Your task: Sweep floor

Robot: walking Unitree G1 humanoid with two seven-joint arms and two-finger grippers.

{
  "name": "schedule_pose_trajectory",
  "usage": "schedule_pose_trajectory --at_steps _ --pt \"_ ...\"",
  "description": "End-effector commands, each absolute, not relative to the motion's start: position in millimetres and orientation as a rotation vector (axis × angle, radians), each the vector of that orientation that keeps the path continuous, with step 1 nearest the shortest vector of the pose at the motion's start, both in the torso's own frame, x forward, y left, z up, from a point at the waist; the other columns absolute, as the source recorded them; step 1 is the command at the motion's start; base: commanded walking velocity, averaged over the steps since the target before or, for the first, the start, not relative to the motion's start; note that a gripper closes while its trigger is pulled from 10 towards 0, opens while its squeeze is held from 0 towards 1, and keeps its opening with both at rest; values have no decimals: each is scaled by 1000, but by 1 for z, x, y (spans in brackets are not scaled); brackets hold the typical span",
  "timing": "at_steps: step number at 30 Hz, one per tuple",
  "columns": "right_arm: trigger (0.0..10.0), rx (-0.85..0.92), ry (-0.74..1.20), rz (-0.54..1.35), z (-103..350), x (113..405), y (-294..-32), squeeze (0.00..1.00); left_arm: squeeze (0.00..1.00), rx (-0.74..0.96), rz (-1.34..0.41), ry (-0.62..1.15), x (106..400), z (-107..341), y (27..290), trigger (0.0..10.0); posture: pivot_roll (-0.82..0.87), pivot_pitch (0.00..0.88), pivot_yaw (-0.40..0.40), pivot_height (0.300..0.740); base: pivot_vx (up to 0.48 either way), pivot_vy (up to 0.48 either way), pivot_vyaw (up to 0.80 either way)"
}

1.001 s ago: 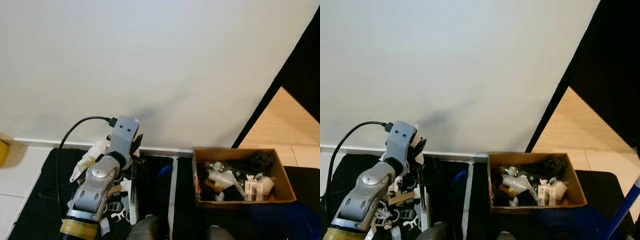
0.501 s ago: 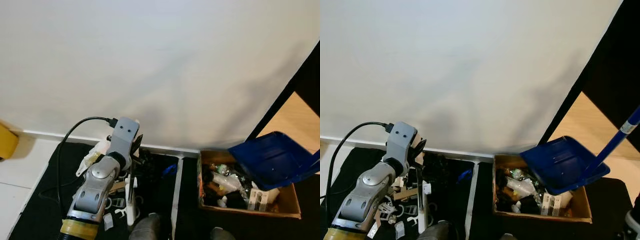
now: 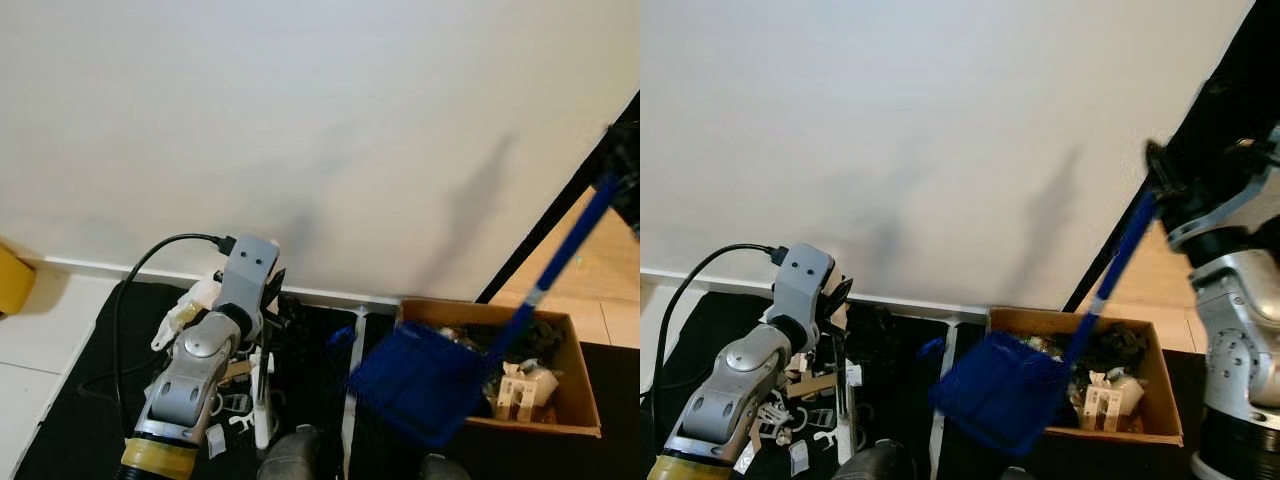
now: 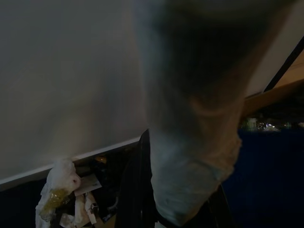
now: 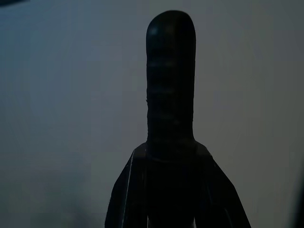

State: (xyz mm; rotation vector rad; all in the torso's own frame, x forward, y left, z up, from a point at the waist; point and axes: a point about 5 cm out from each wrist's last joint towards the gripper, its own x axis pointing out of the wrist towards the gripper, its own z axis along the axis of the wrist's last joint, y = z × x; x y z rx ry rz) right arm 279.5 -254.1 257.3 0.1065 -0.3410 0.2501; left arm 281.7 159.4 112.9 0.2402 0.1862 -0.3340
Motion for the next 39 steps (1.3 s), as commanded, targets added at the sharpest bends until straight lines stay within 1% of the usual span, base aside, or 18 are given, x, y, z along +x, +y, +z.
schedule_pose_trajectory --at_steps 1,2,6,10,22,25,32,39 --pt "10000 132 -334 294 254 282 -247 0 0 262 -315 183 280 114 164 10000 86 167 64 740 0 0 0" --pt "10000 132 -334 294 254 282 -247 0 0 262 -315 183 280 114 164 10000 86 167 64 740 0 0 0" --pt "10000 176 -352 335 252 287 -234 0 0 267 -310 188 279 114 165 10000 91 167 65 740 0 0 0" --pt "10000 195 -362 353 252 288 -228 0 0 273 -304 185 280 114 166 10000 89 167 66 740 0 0 0" --pt "10000 266 -400 474 257 289 -202 0 0 275 -295 176 282 115 166 10000 90 158 63 740 0 -405 0" --pt "10000 267 -399 474 257 290 -202 0 0 275 -290 176 282 115 166 10000 90 158 63 740 0 -307 0" --pt "10000 280 -392 504 256 290 -193 0 0 278 -276 186 282 112 168 10000 93 153 58 740 0 0 0" --pt "10000 285 -389 513 255 290 -190 0 0 284 -280 191 282 111 168 10000 93 152 59 740 0 0 0"
